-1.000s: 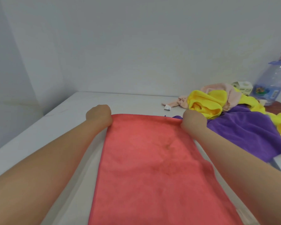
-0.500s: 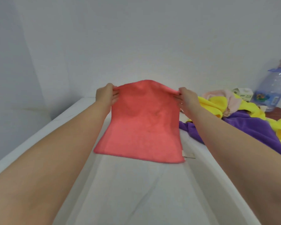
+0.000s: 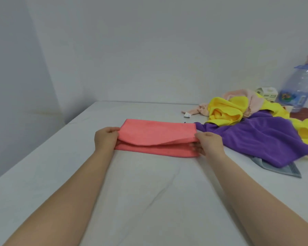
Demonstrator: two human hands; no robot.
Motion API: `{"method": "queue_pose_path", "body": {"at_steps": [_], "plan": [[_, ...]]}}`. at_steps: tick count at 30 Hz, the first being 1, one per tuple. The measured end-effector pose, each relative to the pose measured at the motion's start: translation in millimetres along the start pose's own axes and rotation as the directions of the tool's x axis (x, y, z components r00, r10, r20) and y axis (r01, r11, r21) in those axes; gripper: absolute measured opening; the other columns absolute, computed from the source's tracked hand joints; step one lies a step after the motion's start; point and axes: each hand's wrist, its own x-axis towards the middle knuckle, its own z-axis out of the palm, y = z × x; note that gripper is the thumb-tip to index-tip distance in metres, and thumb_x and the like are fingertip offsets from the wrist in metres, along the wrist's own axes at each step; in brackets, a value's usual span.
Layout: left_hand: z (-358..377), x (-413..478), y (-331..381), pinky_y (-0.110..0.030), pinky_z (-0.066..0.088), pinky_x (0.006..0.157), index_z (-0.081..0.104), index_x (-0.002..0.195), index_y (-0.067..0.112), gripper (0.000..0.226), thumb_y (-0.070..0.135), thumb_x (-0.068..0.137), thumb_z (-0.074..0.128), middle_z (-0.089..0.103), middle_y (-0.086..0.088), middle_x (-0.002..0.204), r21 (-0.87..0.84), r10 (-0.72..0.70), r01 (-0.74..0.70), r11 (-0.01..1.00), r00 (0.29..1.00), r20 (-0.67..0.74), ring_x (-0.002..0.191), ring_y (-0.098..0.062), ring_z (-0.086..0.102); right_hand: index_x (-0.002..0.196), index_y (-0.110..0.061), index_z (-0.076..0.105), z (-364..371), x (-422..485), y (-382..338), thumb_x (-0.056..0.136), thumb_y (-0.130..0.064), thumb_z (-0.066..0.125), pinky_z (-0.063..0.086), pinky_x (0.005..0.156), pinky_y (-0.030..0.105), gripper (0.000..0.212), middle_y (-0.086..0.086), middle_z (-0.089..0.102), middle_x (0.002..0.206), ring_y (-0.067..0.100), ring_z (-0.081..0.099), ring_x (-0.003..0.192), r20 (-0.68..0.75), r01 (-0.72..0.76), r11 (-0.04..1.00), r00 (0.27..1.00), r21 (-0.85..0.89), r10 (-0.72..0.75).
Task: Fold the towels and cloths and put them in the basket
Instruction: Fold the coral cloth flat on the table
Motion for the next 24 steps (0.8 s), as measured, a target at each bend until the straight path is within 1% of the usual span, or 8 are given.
{"method": "queue_pose_path", "body": {"at_steps": [2,4,8,10,14,18,21,24], "plan": [[-6,-4,-11,-0.036,0.056,0.083,0.072,0.089,0.018,0.030,-0.001,0.077,0.053,0.071,-0.009,0.089,0.155,0.105,-0.103,0.983,0.994,-0.005,0.079,-0.023,0.067,0.074,-0.010,0.062,-4,-5,10,0.082,0.001,0.053,0.054,0.063,0.042,0.016,0.019,0.066,0.070,0.031,0.066,0.059,-0.014,0.098,0.984,0.995,-0.146,-0.101],[-9,-4,-14,-0.035,0.052,0.088,0.074,0.092,0.017,0.029,0.002,0.077,0.055,0.071,-0.006,0.092,0.296,0.187,-0.184,0.937,0.982,0.020,0.089,-0.024,0.066,0.073,-0.014,0.065,-8,-7,16,0.077,0.004,0.048,0.055,0.073,0.045,0.025,0.014,0.066,0.070,0.033,0.067,0.064,-0.005,0.146,0.957,0.988,-0.249,-0.152],[-15,-3,-15,-0.032,0.049,0.088,0.074,0.090,0.019,0.028,0.003,0.079,0.054,0.070,-0.004,0.098,0.393,0.218,-0.227,0.891,0.974,0.067,0.094,-0.023,0.064,0.065,-0.018,0.063,-9,-11,14,0.080,0.005,0.049,0.054,0.075,0.040,0.031,0.006,0.063,0.065,0.028,0.063,0.062,0.054,0.204,0.925,0.979,-0.321,-0.197],[-17,-2,-15,-0.027,0.045,0.084,0.074,0.091,0.019,0.027,0.004,0.080,0.054,0.069,-0.002,0.102,0.468,0.226,-0.236,0.852,0.971,0.077,0.097,-0.021,0.061,0.063,-0.017,0.064,-11,-8,13,0.084,-0.005,0.057,0.053,0.074,0.038,0.025,0.006,0.064,0.063,0.026,0.063,0.063,0.079,0.231,0.905,0.973,-0.358,-0.217],[-17,1,-15,-0.030,0.046,0.085,0.073,0.089,0.024,0.027,0.006,0.082,0.054,0.068,-0.001,0.107,0.595,0.222,-0.263,0.760,0.965,0.142,0.100,-0.022,0.059,0.060,-0.016,0.066,-19,-5,9,0.088,-0.018,0.060,0.050,0.071,0.029,0.029,0.003,0.067,0.064,0.019,0.063,0.062,0.139,0.235,0.867,0.971,-0.440,-0.193],[-18,3,-16,-0.029,0.044,0.086,0.073,0.091,0.023,0.029,0.004,0.083,0.052,0.067,-0.002,0.110,0.605,0.237,-0.288,0.742,0.957,0.165,0.101,-0.022,0.059,0.070,-0.012,0.072,-27,-10,-1,0.084,-0.019,0.067,0.044,0.061,0.017,0.016,0.000,0.068,0.067,0.009,0.059,0.061,0.273,0.278,0.786,0.951,-0.552,-0.144],[-18,2,-15,-0.028,0.044,0.087,0.073,0.090,0.022,0.030,0.003,0.084,0.051,0.068,-0.003,0.109,0.562,0.253,-0.295,0.773,0.955,0.153,0.102,-0.022,0.059,0.081,-0.020,0.073,-31,-14,-10,0.079,-0.015,0.072,0.042,0.063,0.013,0.005,-0.007,0.068,0.079,0.006,0.059,0.072,0.402,0.377,0.645,0.908,-0.664,-0.117],[-17,-2,-9,-0.024,0.040,0.085,0.074,0.092,0.018,0.032,0.000,0.083,0.049,0.069,-0.003,0.107,0.477,0.301,-0.324,0.817,0.945,0.127,0.101,-0.020,0.059,0.085,-0.014,0.076,-28,-15,-7,0.077,-0.003,0.064,0.038,0.070,0.017,0.017,-0.001,0.071,0.087,0.013,0.062,0.081,0.382,0.471,0.483,0.882,-0.738,-0.275]]}}
